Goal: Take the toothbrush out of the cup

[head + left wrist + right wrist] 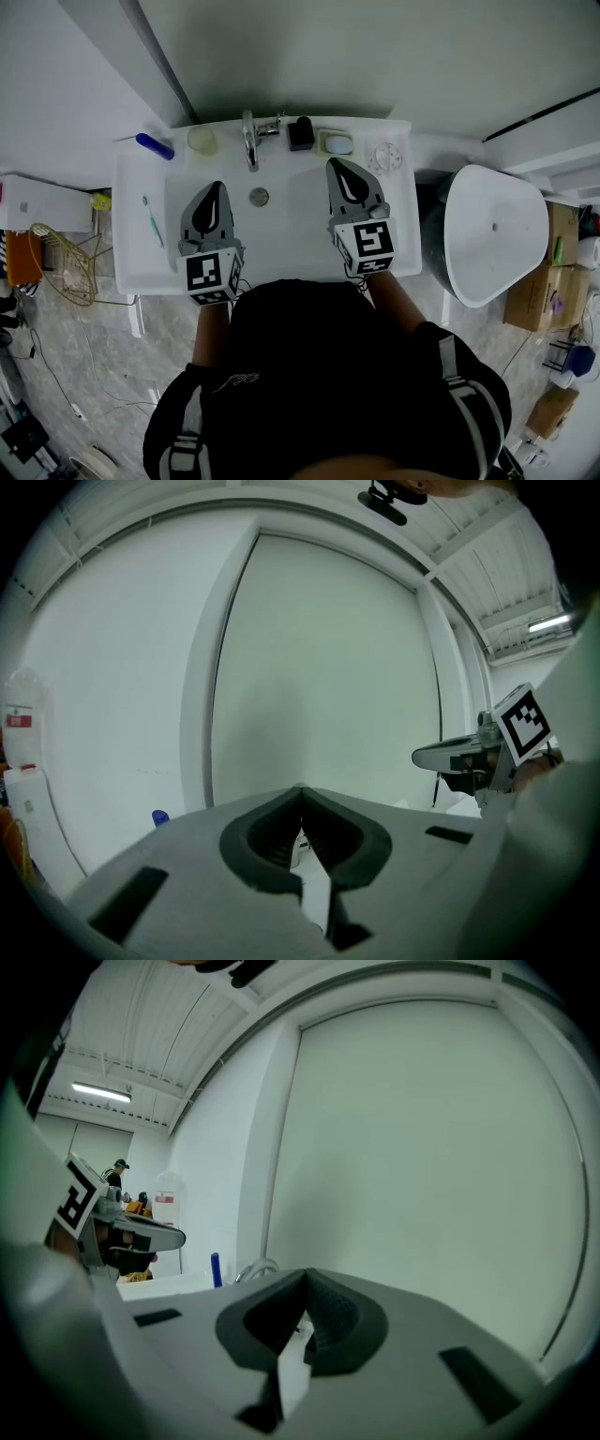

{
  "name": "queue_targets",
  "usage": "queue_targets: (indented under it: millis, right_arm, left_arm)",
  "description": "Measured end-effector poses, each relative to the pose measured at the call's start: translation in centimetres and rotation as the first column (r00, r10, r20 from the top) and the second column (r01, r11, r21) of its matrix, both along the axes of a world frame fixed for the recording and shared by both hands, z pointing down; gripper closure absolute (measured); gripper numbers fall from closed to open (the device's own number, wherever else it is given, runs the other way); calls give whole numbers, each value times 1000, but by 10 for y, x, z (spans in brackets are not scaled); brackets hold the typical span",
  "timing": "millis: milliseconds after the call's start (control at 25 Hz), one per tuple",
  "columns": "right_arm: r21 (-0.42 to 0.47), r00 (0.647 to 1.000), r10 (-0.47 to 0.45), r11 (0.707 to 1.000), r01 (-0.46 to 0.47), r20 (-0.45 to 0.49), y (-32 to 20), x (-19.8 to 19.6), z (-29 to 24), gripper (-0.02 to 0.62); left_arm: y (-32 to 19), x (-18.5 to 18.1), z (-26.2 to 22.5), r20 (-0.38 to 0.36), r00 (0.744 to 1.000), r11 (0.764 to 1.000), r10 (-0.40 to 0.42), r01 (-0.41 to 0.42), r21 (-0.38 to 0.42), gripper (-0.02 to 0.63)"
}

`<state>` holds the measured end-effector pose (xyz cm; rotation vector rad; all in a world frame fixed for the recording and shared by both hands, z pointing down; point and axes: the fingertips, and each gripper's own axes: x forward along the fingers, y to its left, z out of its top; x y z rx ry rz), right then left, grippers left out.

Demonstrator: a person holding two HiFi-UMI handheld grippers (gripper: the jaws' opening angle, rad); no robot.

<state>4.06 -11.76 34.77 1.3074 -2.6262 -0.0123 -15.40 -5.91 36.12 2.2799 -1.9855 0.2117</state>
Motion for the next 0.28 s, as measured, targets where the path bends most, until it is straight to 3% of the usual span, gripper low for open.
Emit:
queue_targets:
  millis: [280]
  right_arm:
    - [-11,1000,15,1000,-15,-2,-3,5,5,591]
  left_arm:
    - [-4,-2,6,-5,1000,1000,-7,7,-15,606]
